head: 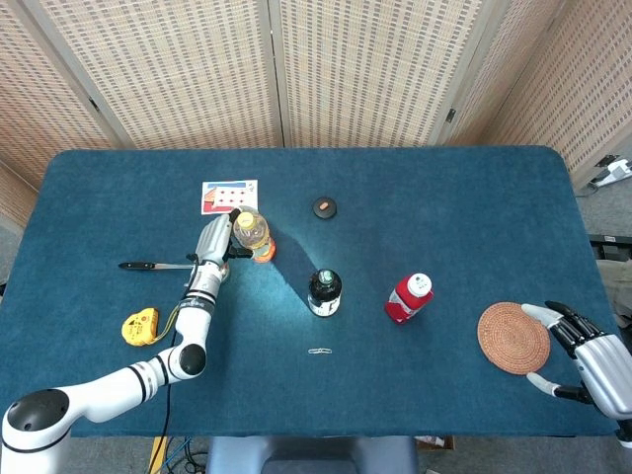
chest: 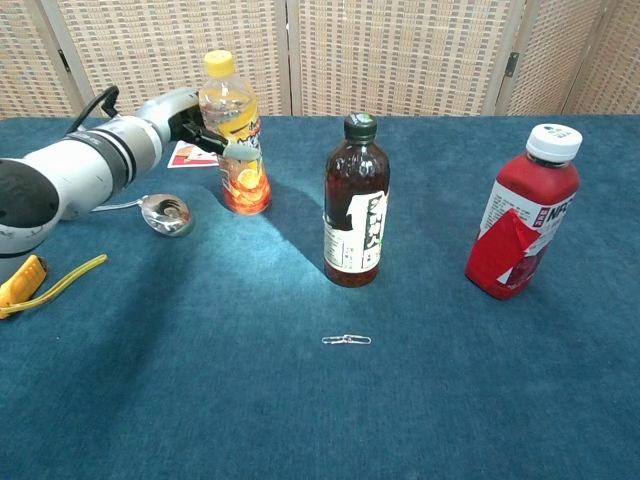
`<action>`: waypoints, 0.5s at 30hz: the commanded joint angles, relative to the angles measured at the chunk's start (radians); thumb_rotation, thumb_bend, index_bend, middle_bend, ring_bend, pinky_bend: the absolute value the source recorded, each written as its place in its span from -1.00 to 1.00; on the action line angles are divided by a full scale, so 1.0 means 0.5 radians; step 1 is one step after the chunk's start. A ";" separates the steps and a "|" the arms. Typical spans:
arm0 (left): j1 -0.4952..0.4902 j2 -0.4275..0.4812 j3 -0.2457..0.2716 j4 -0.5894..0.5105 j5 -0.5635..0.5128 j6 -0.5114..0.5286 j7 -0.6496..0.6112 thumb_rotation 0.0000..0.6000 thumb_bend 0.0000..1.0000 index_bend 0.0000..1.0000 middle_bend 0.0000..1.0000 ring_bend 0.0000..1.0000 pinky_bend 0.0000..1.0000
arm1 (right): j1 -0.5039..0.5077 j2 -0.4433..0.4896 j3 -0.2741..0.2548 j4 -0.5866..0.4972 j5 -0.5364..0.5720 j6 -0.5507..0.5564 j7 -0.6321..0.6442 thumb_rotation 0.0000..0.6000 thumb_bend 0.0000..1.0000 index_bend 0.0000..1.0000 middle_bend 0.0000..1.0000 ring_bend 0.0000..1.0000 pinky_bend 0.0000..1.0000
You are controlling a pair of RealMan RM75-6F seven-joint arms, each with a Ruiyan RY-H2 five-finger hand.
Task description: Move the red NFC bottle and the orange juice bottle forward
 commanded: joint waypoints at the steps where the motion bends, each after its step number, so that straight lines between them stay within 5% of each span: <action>1: 0.003 -0.004 -0.003 0.002 0.009 0.010 0.000 1.00 -0.81 0.11 -0.04 -0.40 -0.60 | 0.000 0.000 0.000 0.000 -0.001 -0.001 0.000 1.00 -0.91 -0.63 -0.52 -0.73 -0.39; 15: 0.064 0.076 0.004 -0.203 0.049 0.113 0.080 1.00 -0.81 0.19 0.05 -0.34 -0.60 | 0.002 0.002 -0.006 -0.005 -0.021 -0.010 0.013 1.00 -0.91 -0.63 -0.52 -0.73 -0.39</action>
